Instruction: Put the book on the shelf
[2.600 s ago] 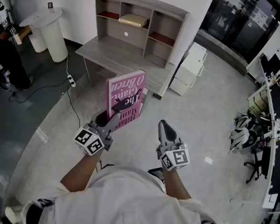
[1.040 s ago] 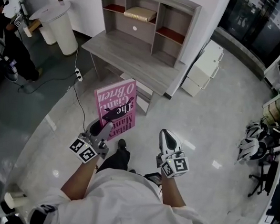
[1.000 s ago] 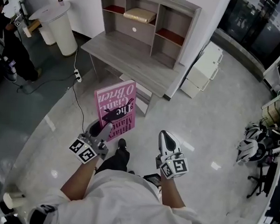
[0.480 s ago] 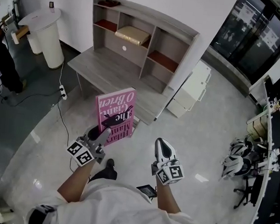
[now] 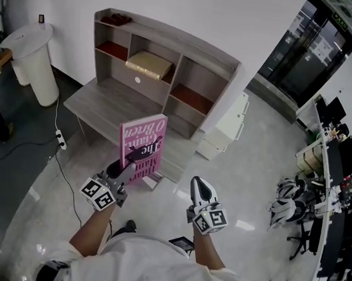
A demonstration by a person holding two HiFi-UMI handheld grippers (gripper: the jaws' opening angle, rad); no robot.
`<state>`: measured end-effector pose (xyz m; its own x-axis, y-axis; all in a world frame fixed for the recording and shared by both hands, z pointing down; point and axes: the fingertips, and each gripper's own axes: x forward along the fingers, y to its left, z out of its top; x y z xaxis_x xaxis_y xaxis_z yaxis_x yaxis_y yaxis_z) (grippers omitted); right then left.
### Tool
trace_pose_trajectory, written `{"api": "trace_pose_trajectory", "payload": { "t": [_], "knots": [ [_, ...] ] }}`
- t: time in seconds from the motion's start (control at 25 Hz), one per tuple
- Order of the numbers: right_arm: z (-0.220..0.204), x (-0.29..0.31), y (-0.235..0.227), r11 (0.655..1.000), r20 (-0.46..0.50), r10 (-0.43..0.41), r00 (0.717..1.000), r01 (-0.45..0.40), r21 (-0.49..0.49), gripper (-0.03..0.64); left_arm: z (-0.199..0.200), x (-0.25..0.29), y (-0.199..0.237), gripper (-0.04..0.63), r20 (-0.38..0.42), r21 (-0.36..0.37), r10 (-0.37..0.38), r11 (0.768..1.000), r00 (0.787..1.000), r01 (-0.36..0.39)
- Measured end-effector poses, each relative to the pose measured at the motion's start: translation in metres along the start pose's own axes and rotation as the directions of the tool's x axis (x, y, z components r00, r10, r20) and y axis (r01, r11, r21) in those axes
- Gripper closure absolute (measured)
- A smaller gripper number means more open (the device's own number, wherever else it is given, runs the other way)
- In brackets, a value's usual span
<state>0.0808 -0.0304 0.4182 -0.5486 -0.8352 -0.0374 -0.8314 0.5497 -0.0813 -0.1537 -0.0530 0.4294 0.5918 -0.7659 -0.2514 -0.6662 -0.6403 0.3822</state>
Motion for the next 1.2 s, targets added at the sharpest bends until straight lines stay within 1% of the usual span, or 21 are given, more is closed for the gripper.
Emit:
{"api": "trace_pose_trajectory", "payload": {
  "t": [0.16, 0.32, 0.4, 0.56, 0.64, 0.76, 0.88, 0.96, 1.12, 1.2],
  "knots": [
    [0.004, 0.024, -0.013, 1.000, 0.015, -0.027, 1.000, 0.027, 0.006, 0.597, 0.007, 0.035, 0.026, 0.443, 0.021, 0.020, -0.009, 1.000, 1.000, 0.009],
    [0.010, 0.040, -0.029, 0.999, 0.023, -0.045, 0.999, 0.045, -0.020, 0.597, 0.010, 0.069, 0.039, 0.443, 0.022, 0.054, -0.021, 0.998, 1.000, 0.020],
    [0.012, 0.052, -0.039, 0.999, 0.027, -0.049, 0.998, 0.050, -0.021, 0.597, 0.015, 0.088, 0.044, 0.443, 0.019, 0.096, -0.025, 0.995, 1.000, 0.023],
    [0.014, 0.088, -0.066, 0.998, 0.053, -0.048, 0.997, 0.051, -0.044, 0.597, 0.022, 0.130, 0.058, 0.443, 0.025, 0.200, -0.037, 0.979, 0.999, 0.032],
    [0.012, 0.105, -0.081, 0.996, 0.061, -0.057, 0.997, 0.061, -0.059, 0.597, 0.025, 0.149, 0.067, 0.443, 0.028, 0.233, -0.023, 0.972, 0.999, 0.016],
    [0.017, 0.125, -0.110, 0.996, 0.069, -0.067, 0.995, 0.070, -0.049, 0.598, 0.027, 0.178, 0.075, 0.443, 0.017, 0.274, -0.004, 0.962, 1.000, 0.000],
    [0.022, 0.143, -0.140, 0.998, 0.082, -0.058, 0.995, 0.061, -0.029, 0.597, 0.025, 0.208, 0.081, 0.443, -0.004, 0.333, 0.008, 0.943, 1.000, -0.007],
    [0.025, 0.152, -0.159, 0.998, 0.085, -0.051, 0.995, 0.053, -0.019, 0.598, 0.024, 0.228, 0.081, 0.443, -0.008, 0.381, 0.018, 0.925, 1.000, -0.014],
    [0.029, 0.167, -0.194, 0.999, 0.085, -0.033, 0.996, 0.034, -0.012, 0.598, 0.021, 0.267, 0.075, 0.443, -0.009, 0.486, 0.031, 0.873, 0.999, -0.022],
    [0.028, 0.172, -0.211, 1.000, 0.084, -0.030, 0.996, 0.030, -0.005, 0.598, 0.014, 0.286, 0.072, 0.443, -0.026, 0.530, 0.035, 0.848, 0.999, -0.016]
  ]
}}
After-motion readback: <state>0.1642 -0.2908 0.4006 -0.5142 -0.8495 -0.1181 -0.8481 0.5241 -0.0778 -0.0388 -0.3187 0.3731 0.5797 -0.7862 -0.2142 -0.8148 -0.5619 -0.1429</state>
